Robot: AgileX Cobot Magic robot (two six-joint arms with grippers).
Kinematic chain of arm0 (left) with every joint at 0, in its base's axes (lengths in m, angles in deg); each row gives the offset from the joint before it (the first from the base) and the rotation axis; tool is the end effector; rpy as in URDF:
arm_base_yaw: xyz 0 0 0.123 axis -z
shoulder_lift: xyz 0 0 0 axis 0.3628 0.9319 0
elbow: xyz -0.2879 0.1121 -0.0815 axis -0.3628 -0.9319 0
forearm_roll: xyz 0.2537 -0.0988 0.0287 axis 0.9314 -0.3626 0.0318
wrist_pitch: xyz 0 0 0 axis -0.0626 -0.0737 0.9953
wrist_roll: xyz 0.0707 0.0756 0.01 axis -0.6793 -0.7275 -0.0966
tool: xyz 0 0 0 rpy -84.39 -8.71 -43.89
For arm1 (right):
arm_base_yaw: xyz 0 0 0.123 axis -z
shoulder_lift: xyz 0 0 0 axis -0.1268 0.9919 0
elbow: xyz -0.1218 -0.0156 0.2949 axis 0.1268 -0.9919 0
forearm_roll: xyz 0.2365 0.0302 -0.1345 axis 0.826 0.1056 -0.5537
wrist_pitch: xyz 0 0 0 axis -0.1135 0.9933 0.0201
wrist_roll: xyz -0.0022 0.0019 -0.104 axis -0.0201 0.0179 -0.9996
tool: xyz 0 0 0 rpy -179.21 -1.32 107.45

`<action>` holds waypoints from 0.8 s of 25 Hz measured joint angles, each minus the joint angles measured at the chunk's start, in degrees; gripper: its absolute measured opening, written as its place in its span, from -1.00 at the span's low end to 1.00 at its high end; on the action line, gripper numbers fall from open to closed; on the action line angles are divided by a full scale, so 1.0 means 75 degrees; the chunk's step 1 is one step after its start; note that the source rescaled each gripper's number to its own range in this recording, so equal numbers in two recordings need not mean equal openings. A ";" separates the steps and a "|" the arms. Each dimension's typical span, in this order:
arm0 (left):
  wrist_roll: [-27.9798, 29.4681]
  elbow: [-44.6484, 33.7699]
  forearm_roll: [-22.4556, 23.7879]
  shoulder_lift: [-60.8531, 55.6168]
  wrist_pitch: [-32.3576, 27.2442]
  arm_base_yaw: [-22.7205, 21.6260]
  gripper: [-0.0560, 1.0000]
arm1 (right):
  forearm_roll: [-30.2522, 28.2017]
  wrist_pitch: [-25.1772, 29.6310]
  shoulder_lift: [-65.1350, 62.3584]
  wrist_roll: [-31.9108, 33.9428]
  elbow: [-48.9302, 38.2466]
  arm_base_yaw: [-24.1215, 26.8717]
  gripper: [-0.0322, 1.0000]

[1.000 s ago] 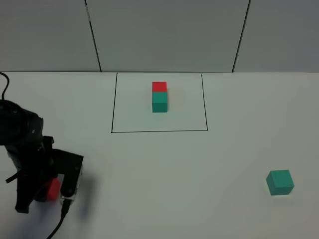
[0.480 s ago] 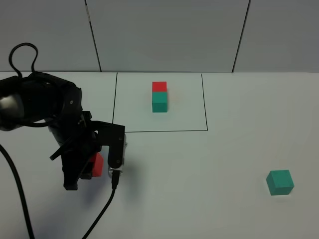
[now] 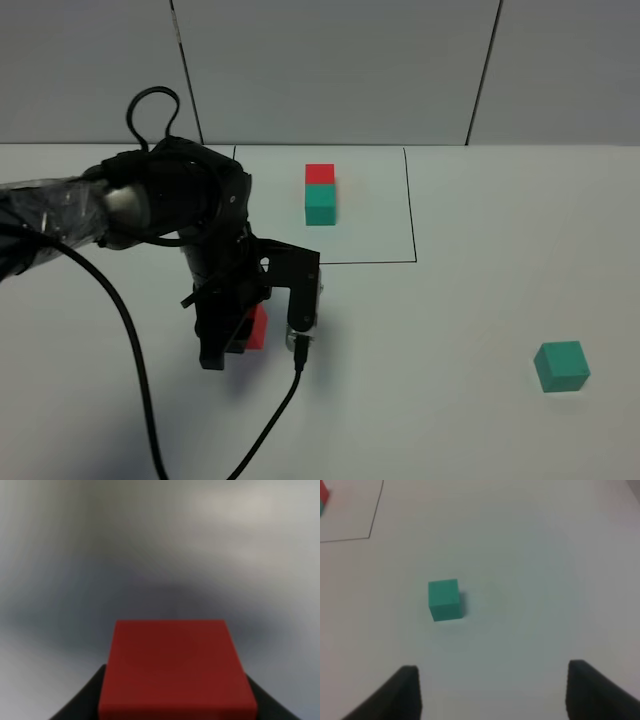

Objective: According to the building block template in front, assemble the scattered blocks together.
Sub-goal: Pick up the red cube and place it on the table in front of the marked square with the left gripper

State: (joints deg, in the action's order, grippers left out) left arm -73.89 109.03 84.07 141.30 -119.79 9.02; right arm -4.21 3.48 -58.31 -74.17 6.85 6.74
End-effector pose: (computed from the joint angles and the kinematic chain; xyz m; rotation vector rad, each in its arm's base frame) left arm 0.3880 -0.2278 0.1557 2.2125 2.0353 0.0477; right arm -0.0026 -0.0045 0.2823 0.0804 2.0802 -0.0016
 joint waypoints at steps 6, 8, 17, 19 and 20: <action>0.0318 0.0883 -0.0007 0.0757 -0.0128 0.0301 -0.89 | 0.0000 0.0000 0.0000 0.0000 0.0000 0.0000 0.21; 0.0403 0.1066 -0.0007 0.0993 -0.0244 0.0376 -0.89 | 0.0000 0.0000 0.0000 0.0000 0.0000 0.0000 0.21; 0.0427 0.1188 0.0027 0.1396 -0.0380 0.0509 -0.89 | 0.0003 0.0000 0.0000 0.0000 0.0000 0.0000 0.21; 0.0427 0.1188 0.0027 0.1402 -0.0370 0.0509 -0.89 | 0.0003 0.0000 0.0000 0.0000 0.0000 0.0000 0.21; 0.0427 0.1188 0.0027 0.1402 -0.0362 0.0516 -0.89 | 0.0009 0.0000 0.0000 0.0000 0.0000 0.0000 0.21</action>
State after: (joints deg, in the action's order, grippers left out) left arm -70.69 117.94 84.27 151.82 -122.50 12.89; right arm -4.14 3.48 -58.31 -74.17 6.85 6.74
